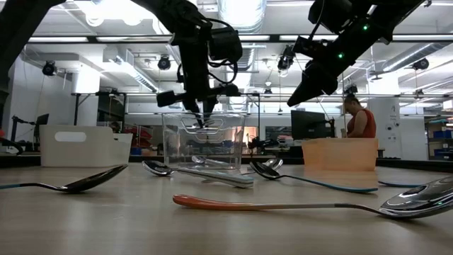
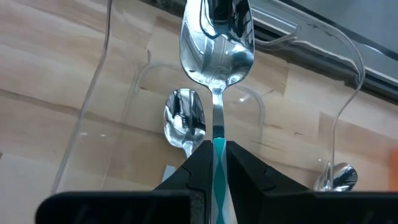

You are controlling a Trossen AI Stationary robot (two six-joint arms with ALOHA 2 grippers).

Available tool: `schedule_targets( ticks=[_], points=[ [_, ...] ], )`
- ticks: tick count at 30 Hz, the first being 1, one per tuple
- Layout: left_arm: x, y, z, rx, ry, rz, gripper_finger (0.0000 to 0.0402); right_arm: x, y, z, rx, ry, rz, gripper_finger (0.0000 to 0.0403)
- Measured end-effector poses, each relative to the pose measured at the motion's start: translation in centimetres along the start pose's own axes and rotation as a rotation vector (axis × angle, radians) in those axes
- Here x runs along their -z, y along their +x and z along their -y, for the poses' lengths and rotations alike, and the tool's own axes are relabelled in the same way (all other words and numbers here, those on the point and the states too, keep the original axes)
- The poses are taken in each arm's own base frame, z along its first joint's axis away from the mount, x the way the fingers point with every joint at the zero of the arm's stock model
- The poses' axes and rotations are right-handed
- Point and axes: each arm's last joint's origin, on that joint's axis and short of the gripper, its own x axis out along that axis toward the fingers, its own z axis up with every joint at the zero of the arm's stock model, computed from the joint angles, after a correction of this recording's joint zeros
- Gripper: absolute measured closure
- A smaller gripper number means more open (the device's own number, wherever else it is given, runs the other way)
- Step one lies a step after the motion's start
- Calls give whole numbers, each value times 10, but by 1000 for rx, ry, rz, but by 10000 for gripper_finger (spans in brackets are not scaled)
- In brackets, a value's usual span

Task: Sort silverware by color (type)
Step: Put the blue patterned spoon into the transparent bin

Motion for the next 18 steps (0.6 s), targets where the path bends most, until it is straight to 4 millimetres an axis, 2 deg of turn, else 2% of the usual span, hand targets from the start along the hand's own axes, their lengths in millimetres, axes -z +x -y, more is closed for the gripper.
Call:
schedule_targets(
  ticks=[18],
  points=[
    [0,0,0,0,10,4,377,0,0,0,-1,-1,-4,275]
  ],
)
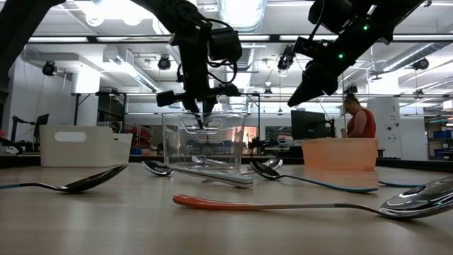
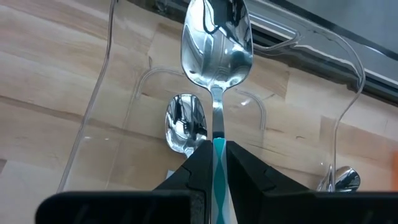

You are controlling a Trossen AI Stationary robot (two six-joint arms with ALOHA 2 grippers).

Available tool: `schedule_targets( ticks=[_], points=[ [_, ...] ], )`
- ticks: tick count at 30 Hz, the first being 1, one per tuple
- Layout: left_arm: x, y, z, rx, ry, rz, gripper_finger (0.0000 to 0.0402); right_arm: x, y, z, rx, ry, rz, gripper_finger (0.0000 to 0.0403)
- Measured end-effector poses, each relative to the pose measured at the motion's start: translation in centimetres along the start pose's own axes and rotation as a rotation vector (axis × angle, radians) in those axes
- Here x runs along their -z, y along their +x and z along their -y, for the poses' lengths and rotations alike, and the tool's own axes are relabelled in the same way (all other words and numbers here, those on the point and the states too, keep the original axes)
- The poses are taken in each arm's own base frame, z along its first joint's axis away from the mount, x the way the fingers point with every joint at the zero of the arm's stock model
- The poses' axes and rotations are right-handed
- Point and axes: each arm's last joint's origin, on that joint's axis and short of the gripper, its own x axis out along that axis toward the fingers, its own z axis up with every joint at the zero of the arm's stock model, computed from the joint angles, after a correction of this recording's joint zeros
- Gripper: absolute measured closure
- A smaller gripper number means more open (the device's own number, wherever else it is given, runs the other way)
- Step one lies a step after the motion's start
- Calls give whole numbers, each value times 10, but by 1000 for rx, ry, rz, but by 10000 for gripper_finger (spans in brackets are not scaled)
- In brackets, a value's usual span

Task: Sort silverware by color (type)
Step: Put the blue patterned spoon into the transparent bin

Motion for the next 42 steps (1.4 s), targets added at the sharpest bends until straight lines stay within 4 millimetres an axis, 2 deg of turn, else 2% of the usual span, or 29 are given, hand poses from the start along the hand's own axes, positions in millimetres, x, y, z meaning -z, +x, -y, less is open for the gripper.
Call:
schedule_targets(
  ticks=[25,31,42],
  points=[
    [2,1,-1,0,49,-152,377,5,0,-1,-8,10,-49,275],
    [-2,8,-2,-13,38,-150,377,5,0,-1,-8,10,-47,275],
    [8,22,-3,-53,62,-183,377,5,0,1,-2,15,-45,275]
  ],
)
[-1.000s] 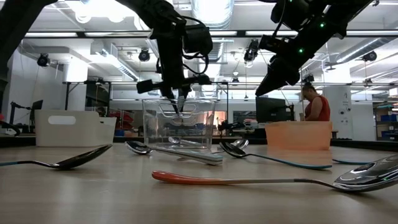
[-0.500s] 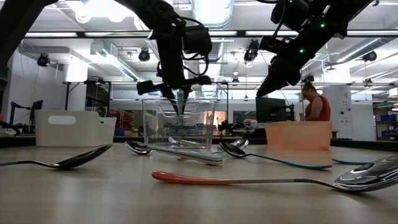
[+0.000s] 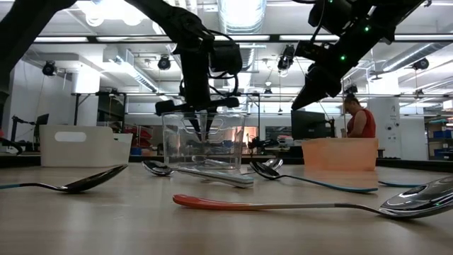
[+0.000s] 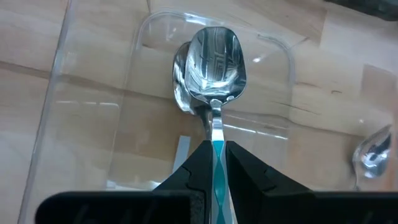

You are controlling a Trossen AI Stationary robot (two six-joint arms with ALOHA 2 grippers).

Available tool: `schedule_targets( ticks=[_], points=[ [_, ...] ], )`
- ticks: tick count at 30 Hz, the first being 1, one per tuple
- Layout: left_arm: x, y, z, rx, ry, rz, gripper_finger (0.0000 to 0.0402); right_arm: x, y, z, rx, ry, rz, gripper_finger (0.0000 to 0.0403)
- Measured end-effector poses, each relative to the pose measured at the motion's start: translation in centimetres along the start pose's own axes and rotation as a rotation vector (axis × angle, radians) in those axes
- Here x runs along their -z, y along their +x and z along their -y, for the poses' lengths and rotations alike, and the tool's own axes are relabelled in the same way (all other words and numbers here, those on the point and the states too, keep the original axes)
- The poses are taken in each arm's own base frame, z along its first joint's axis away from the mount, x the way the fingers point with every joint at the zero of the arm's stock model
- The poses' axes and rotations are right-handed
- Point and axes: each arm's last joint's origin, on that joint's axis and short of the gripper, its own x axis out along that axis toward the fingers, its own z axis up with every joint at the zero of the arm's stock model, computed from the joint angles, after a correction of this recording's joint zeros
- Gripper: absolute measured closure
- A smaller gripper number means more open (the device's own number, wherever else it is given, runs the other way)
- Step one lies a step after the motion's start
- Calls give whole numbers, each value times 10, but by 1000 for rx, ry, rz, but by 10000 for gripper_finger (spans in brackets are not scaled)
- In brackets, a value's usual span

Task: Sort silverware by color (type)
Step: Put the blue patterned spoon into the transparent bin

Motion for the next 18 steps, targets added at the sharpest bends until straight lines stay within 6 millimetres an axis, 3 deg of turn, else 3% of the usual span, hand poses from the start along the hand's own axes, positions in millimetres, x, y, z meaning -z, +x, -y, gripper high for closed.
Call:
schedule_targets(
  ticks=[18],
  points=[
    [1,0,0,-1,12,-26,372,0,0,2,5,5,1,275]
  ],
)
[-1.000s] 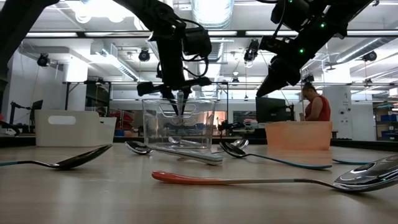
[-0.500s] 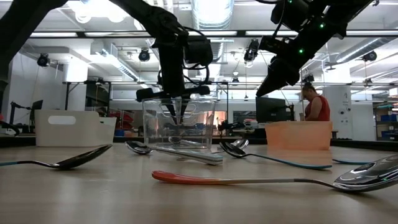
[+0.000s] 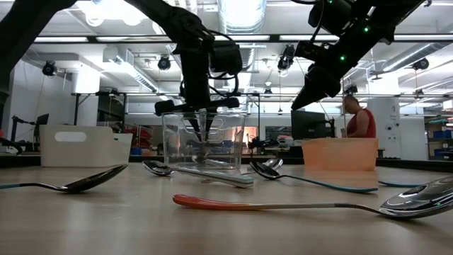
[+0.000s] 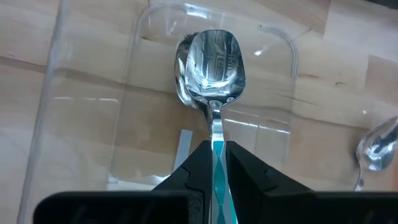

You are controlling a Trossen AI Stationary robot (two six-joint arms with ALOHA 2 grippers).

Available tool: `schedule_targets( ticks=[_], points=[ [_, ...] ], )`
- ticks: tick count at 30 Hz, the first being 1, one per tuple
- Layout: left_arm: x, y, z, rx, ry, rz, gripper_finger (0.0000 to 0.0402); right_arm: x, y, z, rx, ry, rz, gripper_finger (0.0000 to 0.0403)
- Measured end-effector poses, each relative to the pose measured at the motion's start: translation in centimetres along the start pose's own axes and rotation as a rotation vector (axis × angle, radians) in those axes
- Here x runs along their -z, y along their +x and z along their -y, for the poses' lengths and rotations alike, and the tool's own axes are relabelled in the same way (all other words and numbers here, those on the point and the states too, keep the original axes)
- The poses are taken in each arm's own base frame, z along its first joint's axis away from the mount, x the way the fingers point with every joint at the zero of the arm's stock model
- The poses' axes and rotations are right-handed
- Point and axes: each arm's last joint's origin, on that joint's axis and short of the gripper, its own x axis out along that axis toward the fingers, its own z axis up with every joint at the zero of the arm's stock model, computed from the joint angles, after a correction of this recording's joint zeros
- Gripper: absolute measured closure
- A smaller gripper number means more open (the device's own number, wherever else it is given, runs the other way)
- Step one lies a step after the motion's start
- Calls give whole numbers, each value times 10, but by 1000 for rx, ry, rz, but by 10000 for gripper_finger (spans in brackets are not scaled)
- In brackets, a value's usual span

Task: Sort silverware by color (type)
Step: Put the blue patterned spoon into the transparent bin

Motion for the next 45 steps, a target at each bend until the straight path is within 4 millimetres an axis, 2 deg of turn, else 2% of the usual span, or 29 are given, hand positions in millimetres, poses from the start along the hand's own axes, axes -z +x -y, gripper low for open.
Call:
schedule_targets(
  ticks=[17,20,26,30,33,39,45],
  points=[
    [0,-1,0,1,6,0,341,0,0,0,0,9,-1,275],
    [0,-8,0,16,46,1,341,0,0,0,0,10,-1,275],
    [-3,-41,10,97,180,49,341,0,0,0,0,53,0,275],
    [-7,-78,16,175,347,162,341,-3,-3,1,0,119,2,275],
    [-6,-105,14,187,500,280,341,-14,-7,5,5,214,40,275],
    [0,-160,-9,203,731,479,341,-42,-18,13,-9,431,134,275],
    [7,-194,-42,254,886,573,347,-62,-20,7,-49,523,164,275]
  ],
)
